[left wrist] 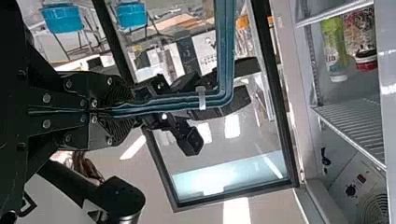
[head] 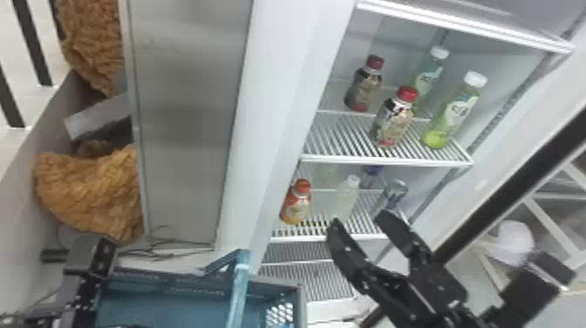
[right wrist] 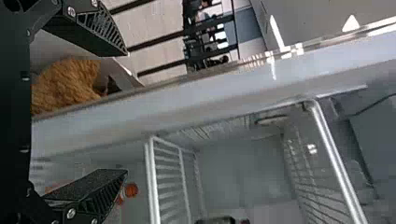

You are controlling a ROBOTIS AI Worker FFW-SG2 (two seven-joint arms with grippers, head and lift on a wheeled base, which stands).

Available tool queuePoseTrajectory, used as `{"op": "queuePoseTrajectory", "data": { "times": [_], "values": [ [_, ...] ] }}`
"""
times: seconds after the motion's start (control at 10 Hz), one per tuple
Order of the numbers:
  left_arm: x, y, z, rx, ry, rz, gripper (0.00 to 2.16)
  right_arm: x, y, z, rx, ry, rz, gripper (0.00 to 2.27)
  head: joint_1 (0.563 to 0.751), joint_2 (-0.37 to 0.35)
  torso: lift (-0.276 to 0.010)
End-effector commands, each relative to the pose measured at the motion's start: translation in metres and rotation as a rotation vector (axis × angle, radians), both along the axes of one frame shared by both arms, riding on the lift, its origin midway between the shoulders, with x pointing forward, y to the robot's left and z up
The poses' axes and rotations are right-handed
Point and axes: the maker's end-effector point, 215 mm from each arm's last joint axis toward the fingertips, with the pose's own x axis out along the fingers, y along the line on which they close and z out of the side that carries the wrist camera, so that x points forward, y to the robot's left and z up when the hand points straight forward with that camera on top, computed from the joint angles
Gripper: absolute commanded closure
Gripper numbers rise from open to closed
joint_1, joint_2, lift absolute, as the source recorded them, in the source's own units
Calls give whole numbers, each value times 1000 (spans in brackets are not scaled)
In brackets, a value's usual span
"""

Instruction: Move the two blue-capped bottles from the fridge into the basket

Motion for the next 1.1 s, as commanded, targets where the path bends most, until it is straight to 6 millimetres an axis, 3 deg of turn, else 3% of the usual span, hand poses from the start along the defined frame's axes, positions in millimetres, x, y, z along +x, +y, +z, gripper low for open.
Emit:
{"op": "queuePoseTrajectory", "data": {
  "times": [0.0,0.4,0.6,1.0],
  "values": [
    [2,3,-2,3,4,11,1205,-8,-28,0,-68,-3,-59,128,695,-350,-76],
    [8,9,-4,11,6,41,1205,-33,-96,-6,-258,19,-160,130,695,-350,-76],
    [10,11,-5,11,7,52,1205,-43,-113,-13,-321,32,-154,131,695,-350,-76],
    [15,15,-5,9,8,71,1205,-56,-131,-40,-279,21,-161,131,695,-350,-76]
  ]
}}
